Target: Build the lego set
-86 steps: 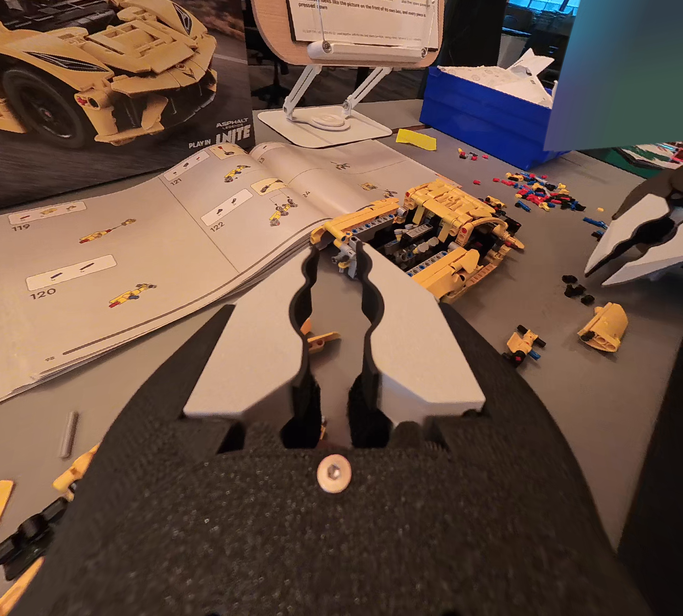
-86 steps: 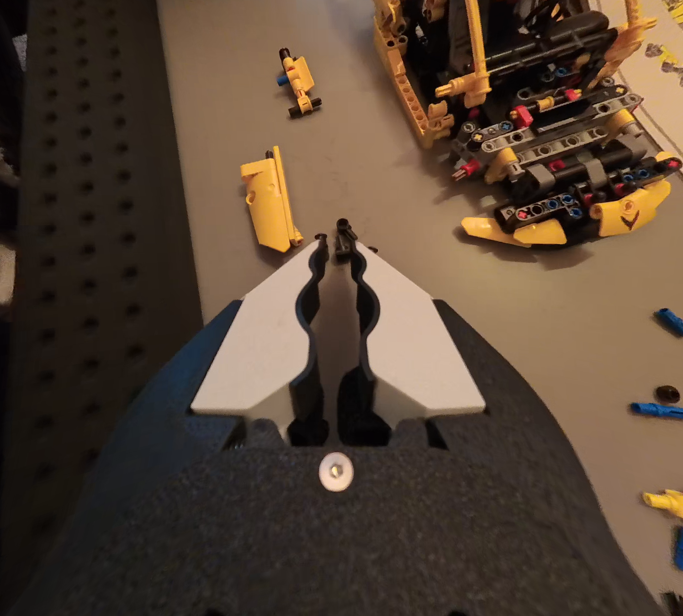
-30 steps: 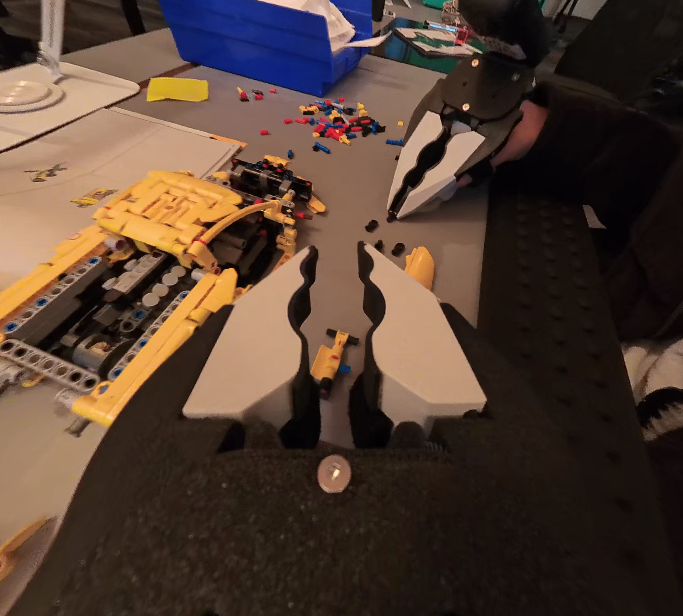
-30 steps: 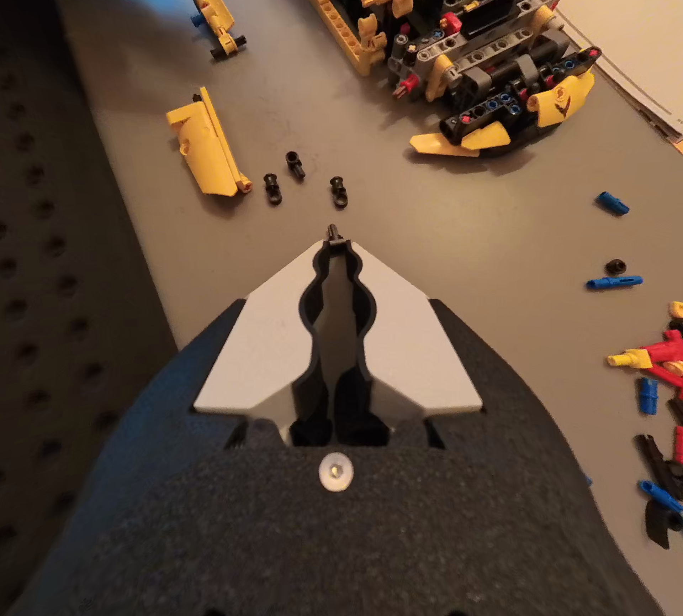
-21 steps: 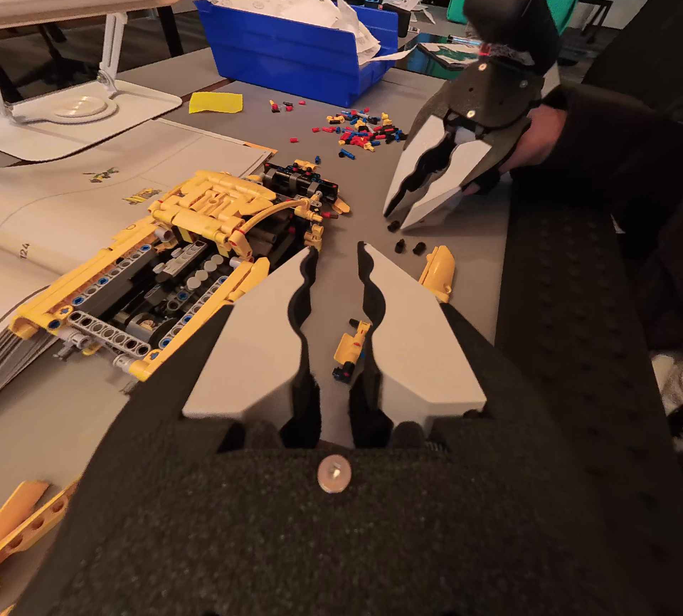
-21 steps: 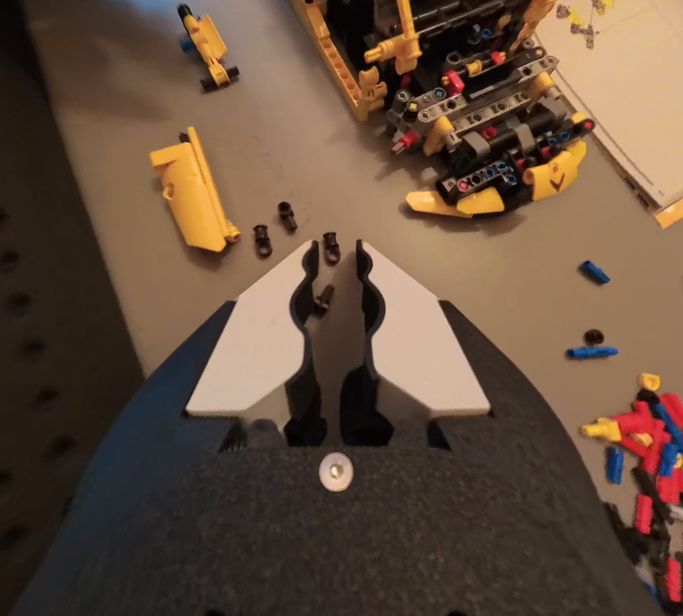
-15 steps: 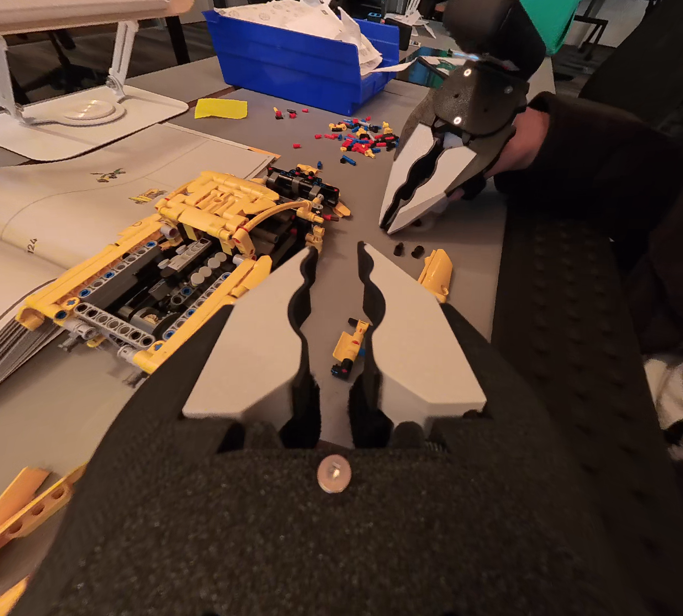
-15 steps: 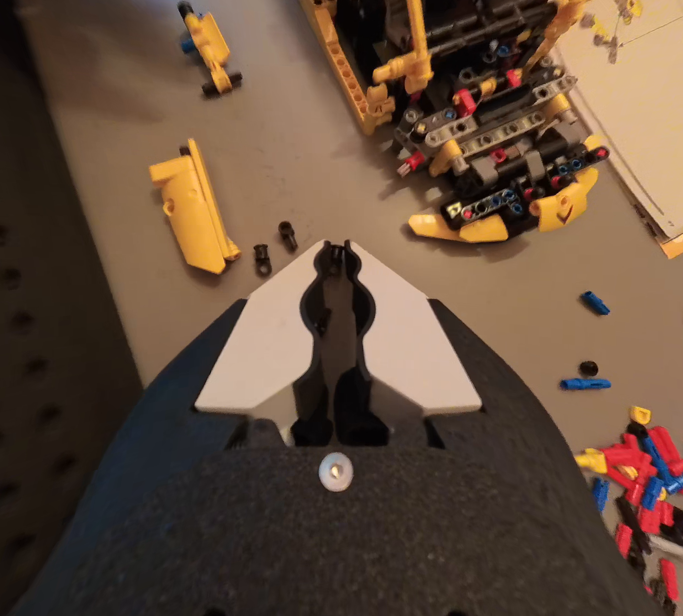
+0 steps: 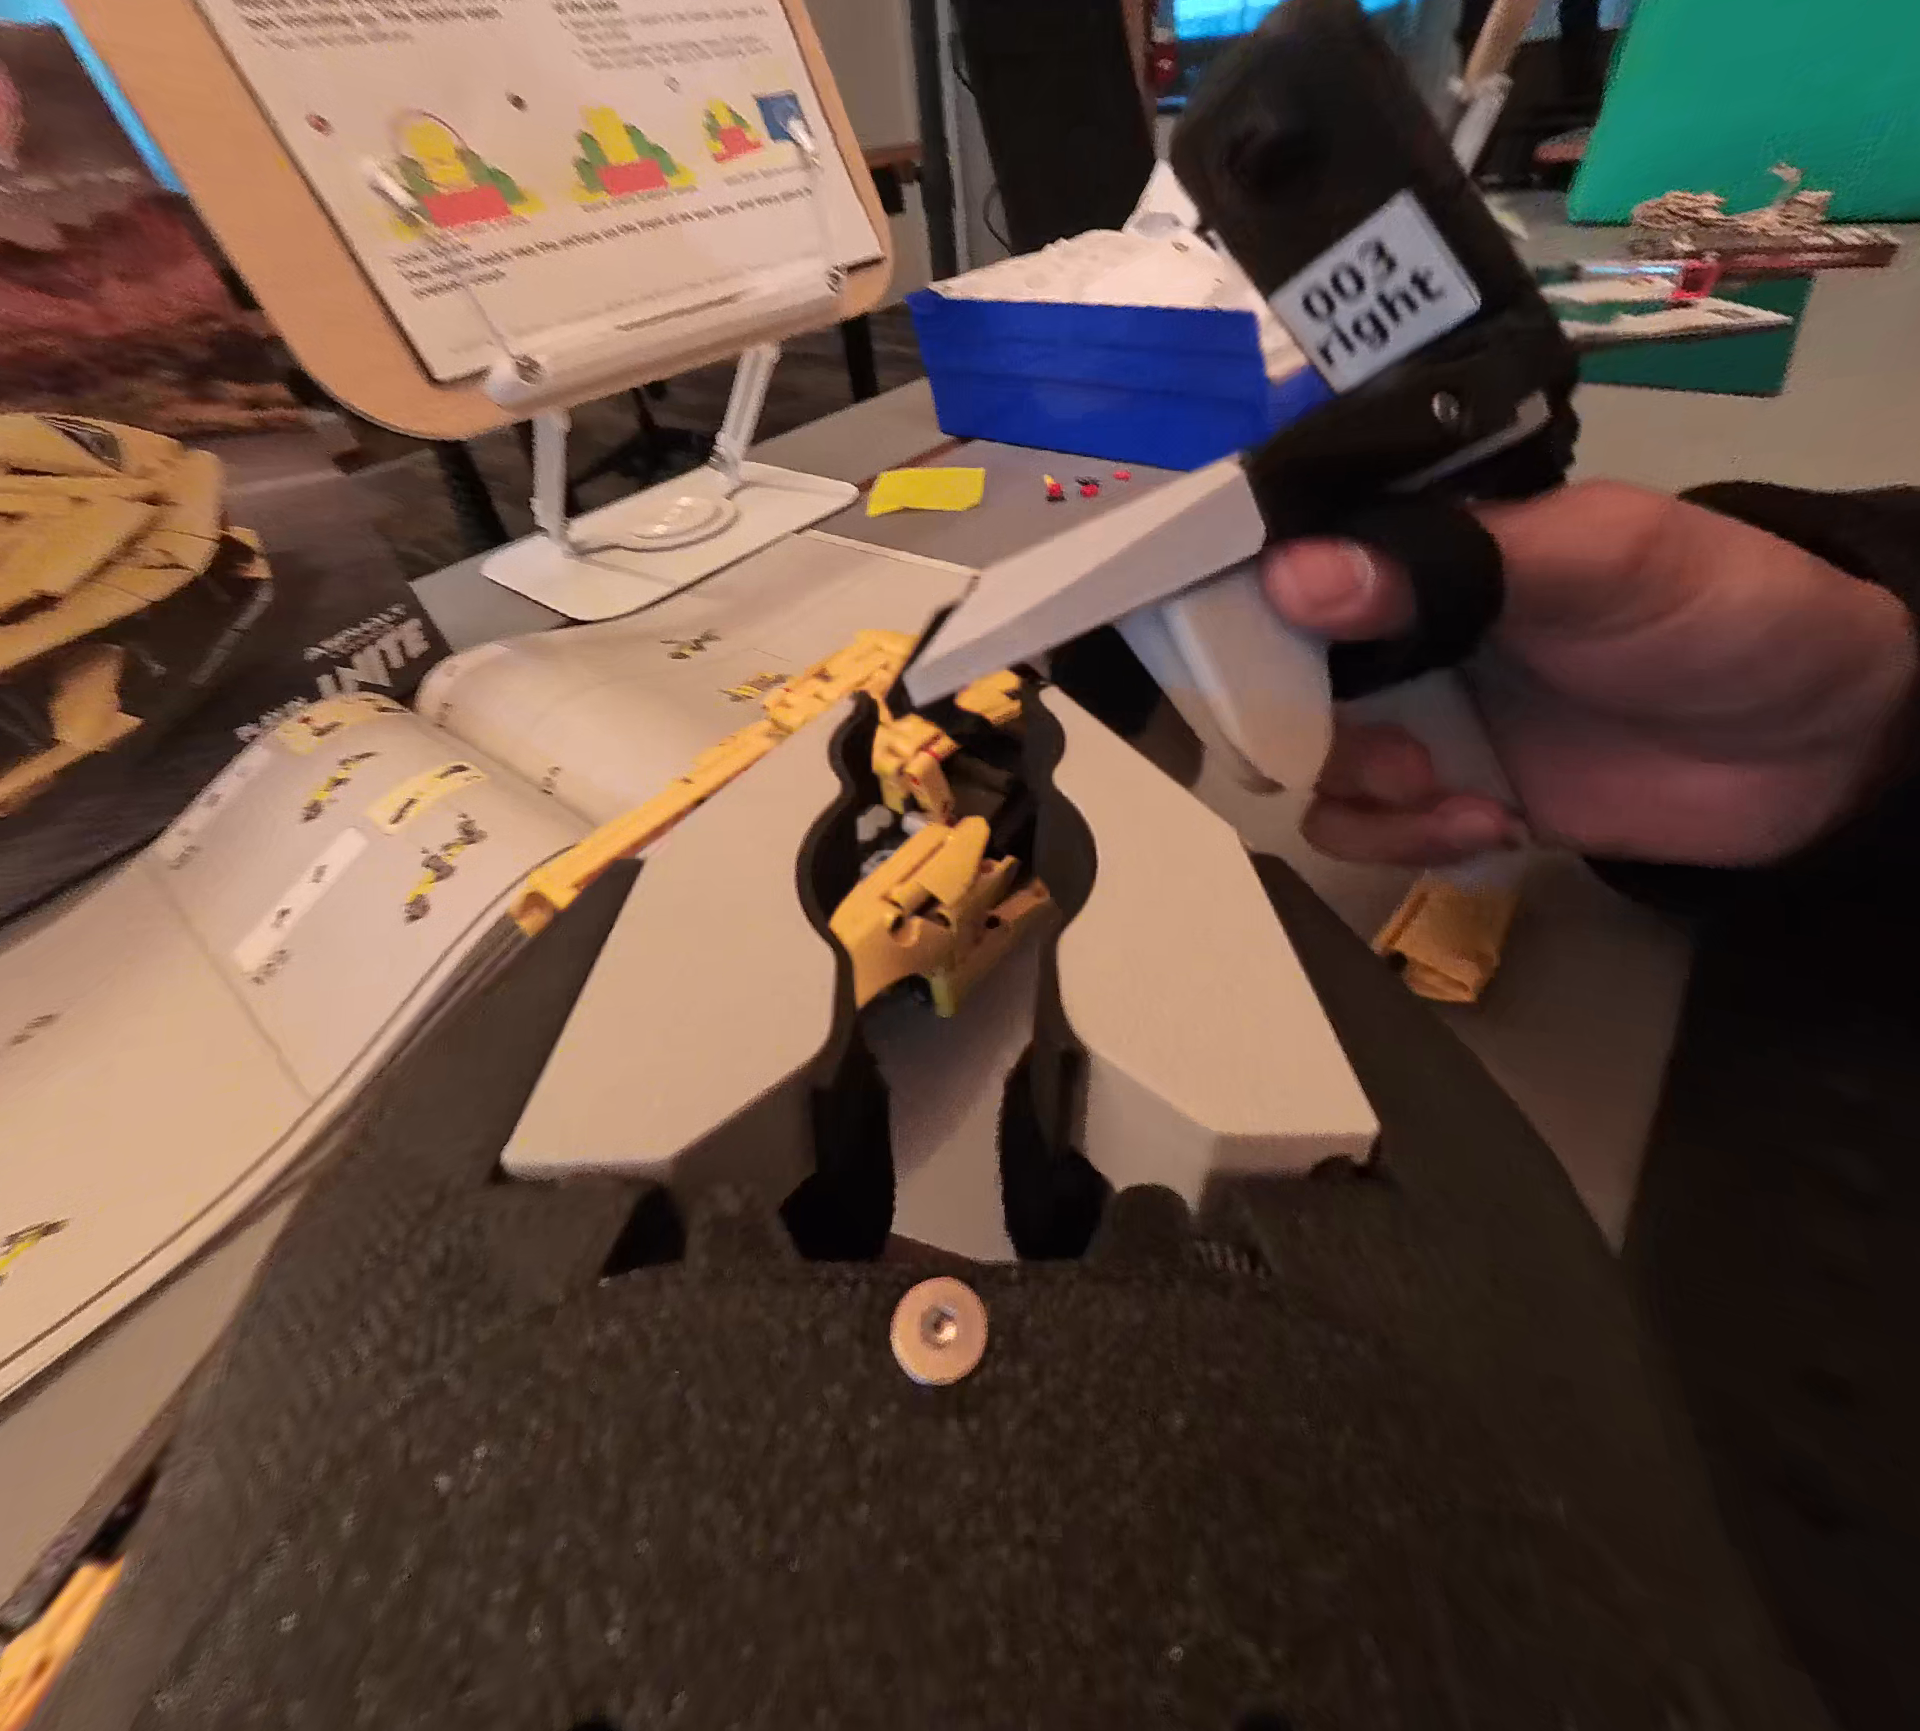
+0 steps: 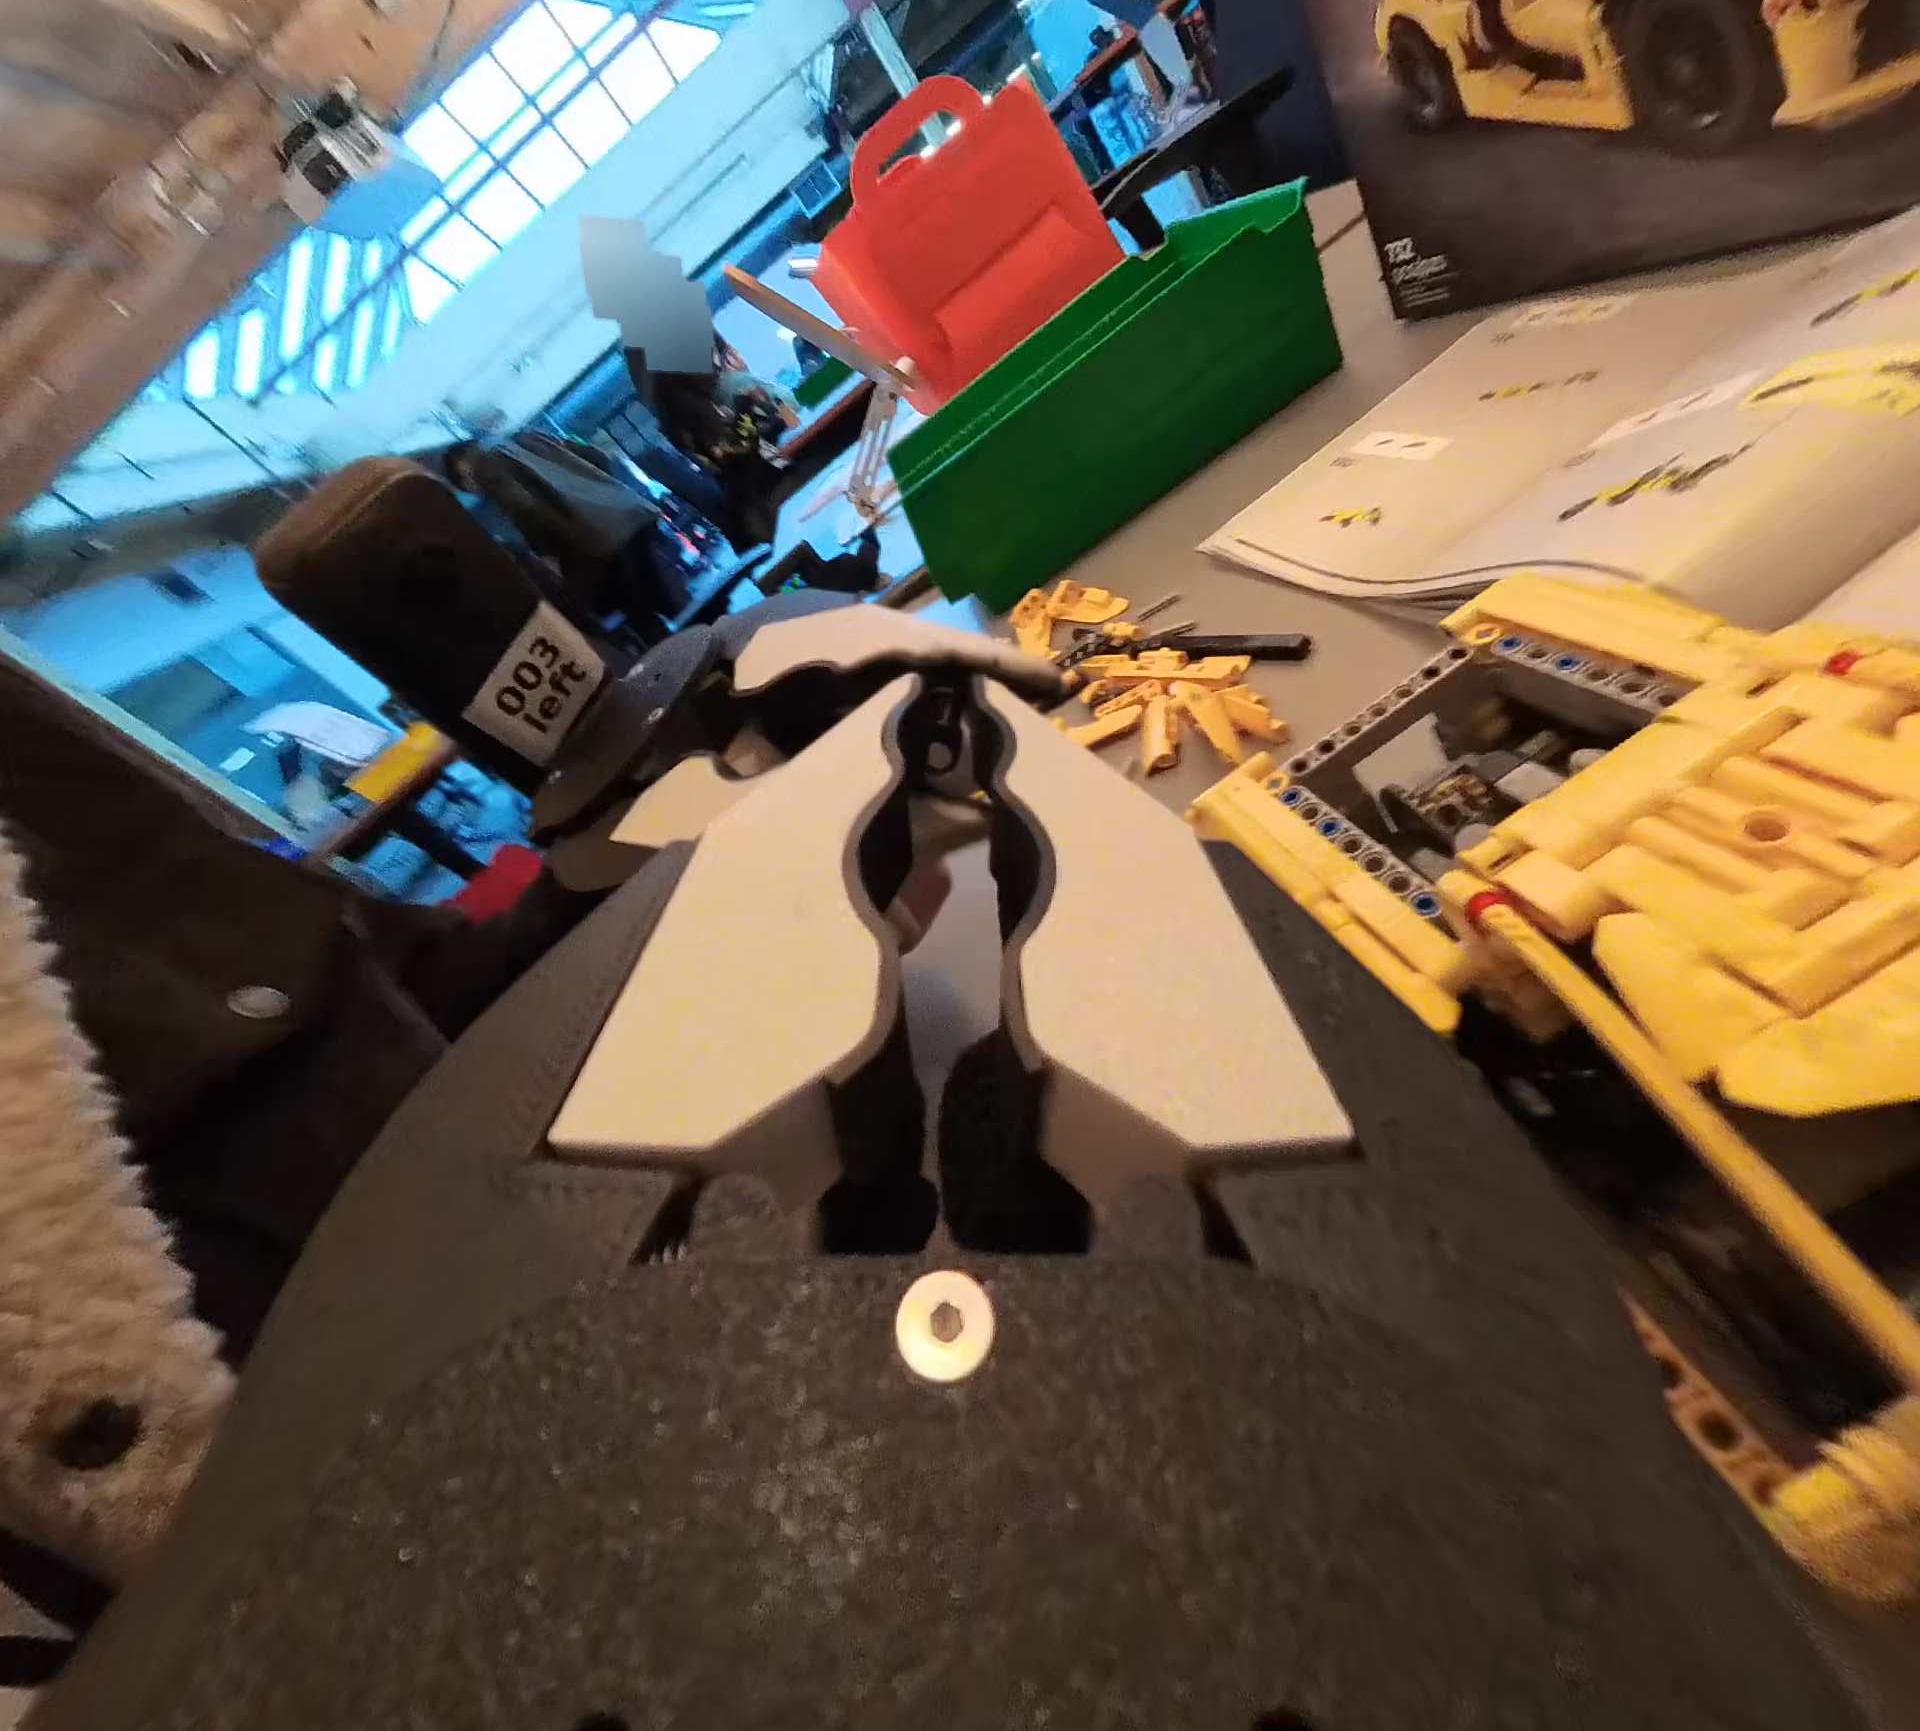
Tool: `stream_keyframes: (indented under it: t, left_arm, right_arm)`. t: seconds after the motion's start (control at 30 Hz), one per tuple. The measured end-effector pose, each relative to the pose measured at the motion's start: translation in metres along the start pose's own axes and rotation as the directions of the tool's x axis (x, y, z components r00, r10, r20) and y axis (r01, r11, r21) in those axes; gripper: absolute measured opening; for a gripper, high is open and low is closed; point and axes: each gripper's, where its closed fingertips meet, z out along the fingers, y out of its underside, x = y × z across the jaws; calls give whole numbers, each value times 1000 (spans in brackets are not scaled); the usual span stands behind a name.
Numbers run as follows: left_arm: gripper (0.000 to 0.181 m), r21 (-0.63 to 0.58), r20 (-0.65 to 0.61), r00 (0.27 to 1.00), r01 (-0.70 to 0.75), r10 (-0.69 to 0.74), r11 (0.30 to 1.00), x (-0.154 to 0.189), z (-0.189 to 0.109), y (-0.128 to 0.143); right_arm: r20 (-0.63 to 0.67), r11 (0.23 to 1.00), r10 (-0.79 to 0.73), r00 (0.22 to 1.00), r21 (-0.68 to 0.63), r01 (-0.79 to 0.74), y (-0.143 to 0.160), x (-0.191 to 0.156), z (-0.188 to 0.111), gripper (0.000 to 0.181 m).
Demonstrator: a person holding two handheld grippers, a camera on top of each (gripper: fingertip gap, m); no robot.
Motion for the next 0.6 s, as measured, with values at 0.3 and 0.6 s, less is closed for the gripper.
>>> stream_keyframes:
  t: [0.3, 0.6]
  left_arm:
    - [29, 27, 45, 998, -34, 33, 999, -9, -5, -6]
    - [7, 60, 36, 980, -199, 198, 978, 5, -8, -12]
  right_arm:
    - [127, 974, 198, 972, 88, -210, -5, 0, -8, 6]
    - [188, 965, 230, 955, 81, -248, -5, -4, -10, 6]
